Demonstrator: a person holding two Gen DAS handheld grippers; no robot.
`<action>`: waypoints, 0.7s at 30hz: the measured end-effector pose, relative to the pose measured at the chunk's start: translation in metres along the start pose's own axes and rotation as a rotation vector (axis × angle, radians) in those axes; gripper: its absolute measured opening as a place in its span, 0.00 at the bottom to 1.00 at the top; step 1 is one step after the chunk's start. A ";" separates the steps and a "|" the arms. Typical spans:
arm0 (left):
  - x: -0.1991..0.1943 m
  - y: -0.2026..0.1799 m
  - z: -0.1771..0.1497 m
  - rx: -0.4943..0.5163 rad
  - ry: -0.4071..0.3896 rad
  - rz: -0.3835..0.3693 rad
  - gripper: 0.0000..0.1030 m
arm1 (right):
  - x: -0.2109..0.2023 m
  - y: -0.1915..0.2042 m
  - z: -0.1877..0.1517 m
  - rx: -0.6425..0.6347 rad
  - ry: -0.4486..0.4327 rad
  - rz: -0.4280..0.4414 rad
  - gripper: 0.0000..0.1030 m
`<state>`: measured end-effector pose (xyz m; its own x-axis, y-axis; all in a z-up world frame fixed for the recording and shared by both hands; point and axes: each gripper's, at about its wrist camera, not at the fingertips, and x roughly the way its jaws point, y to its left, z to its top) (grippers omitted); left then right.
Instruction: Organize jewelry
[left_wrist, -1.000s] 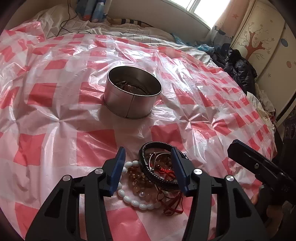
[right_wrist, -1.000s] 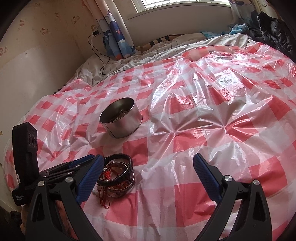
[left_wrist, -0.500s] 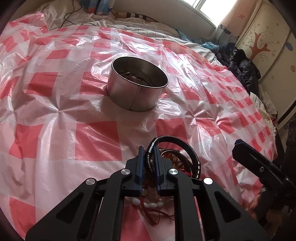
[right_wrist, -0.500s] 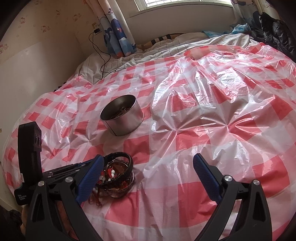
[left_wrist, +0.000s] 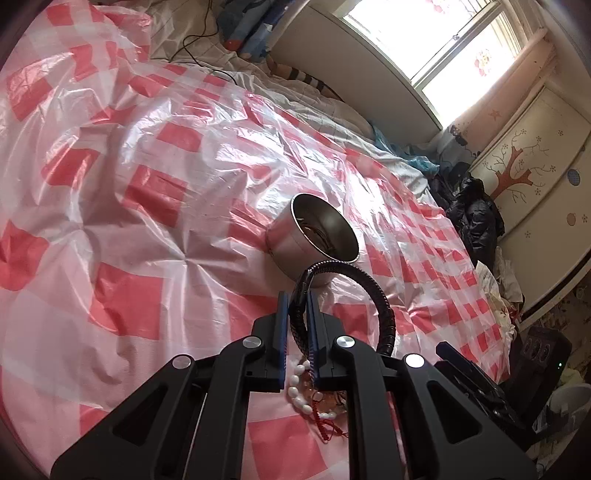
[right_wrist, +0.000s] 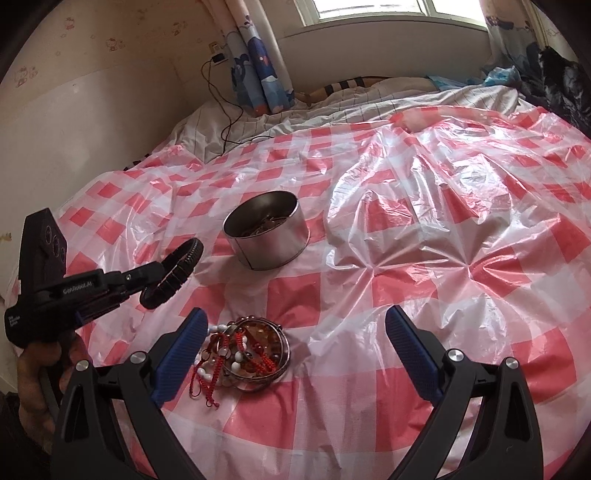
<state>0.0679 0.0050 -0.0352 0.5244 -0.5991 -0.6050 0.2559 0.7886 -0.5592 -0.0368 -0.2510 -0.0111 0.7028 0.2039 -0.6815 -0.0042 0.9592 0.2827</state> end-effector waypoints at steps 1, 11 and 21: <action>-0.001 0.003 0.000 -0.006 -0.002 0.008 0.08 | 0.001 0.007 -0.001 -0.031 0.002 0.008 0.90; 0.005 0.002 -0.003 0.023 0.014 0.036 0.08 | 0.010 0.043 -0.015 -0.222 0.019 -0.028 0.90; 0.005 0.002 -0.005 0.031 0.013 0.047 0.08 | 0.019 0.060 -0.023 -0.301 -0.011 -0.064 0.90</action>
<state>0.0670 0.0025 -0.0420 0.5255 -0.5629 -0.6380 0.2564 0.8198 -0.5121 -0.0396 -0.1849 -0.0226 0.7164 0.1411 -0.6833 -0.1696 0.9852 0.0255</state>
